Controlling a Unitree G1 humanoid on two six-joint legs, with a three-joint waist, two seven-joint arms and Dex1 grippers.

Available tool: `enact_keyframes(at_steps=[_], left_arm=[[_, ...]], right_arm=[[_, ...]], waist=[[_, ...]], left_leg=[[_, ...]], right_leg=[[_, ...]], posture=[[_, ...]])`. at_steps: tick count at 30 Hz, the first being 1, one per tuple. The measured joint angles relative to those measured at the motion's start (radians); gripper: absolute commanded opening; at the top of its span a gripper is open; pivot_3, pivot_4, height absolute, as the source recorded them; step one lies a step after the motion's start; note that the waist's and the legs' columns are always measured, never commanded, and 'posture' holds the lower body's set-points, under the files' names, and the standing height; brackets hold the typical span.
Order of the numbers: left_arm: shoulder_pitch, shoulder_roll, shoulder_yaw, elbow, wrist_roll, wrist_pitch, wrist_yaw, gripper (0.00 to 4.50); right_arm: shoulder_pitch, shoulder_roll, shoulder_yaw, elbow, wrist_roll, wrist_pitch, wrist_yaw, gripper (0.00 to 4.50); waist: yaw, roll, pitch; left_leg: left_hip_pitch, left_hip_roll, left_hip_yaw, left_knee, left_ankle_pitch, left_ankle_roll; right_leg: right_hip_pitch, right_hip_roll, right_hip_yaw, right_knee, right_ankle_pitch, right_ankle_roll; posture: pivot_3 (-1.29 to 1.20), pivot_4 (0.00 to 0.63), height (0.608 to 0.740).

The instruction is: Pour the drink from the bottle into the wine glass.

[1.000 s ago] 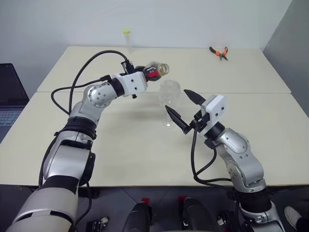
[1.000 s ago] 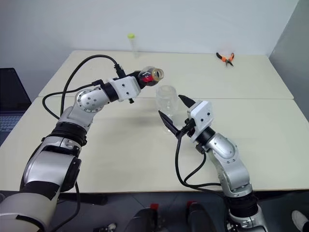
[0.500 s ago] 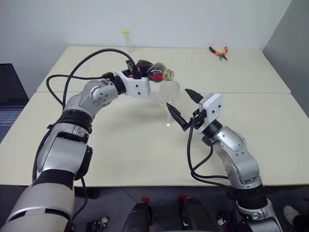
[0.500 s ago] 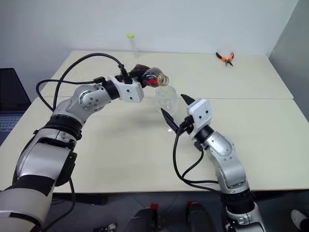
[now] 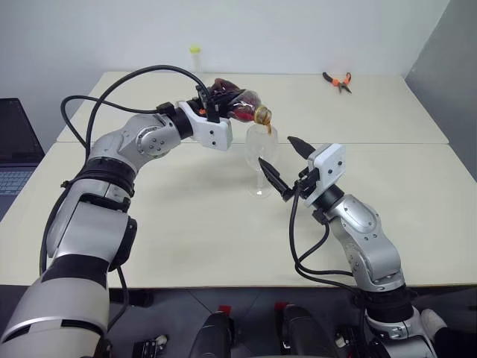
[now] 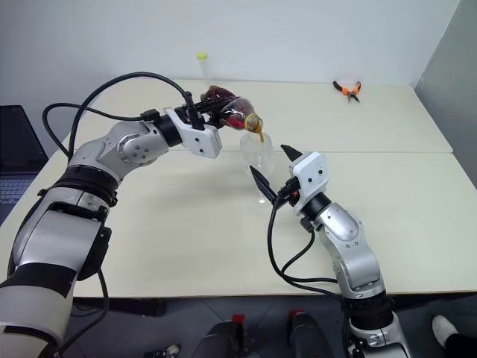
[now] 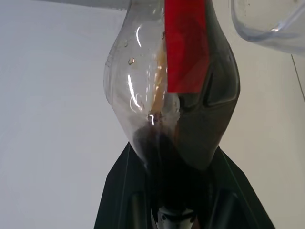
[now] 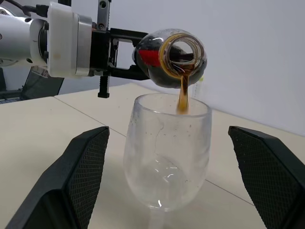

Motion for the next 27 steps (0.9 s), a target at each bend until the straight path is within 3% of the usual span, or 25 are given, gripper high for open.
enact_keyframes(at_steps=[27], left_arm=[[-0.017, 0.031, -0.057, 0.004, 0.07, -0.005, 0.078, 0.73]], right_arm=[[0.0, -0.005, 0.002, -0.001, 0.001, 0.013, 0.002, 4.29]], waist=[[0.0, 0.0, 0.0]], left_leg=[[0.0, -0.002, 0.0, 0.002, 0.0, 0.0]], right_leg=[[0.0, 0.0, 0.0, 0.003, 0.0, 0.0]], posture=[[0.0, 0.15, 0.74]])
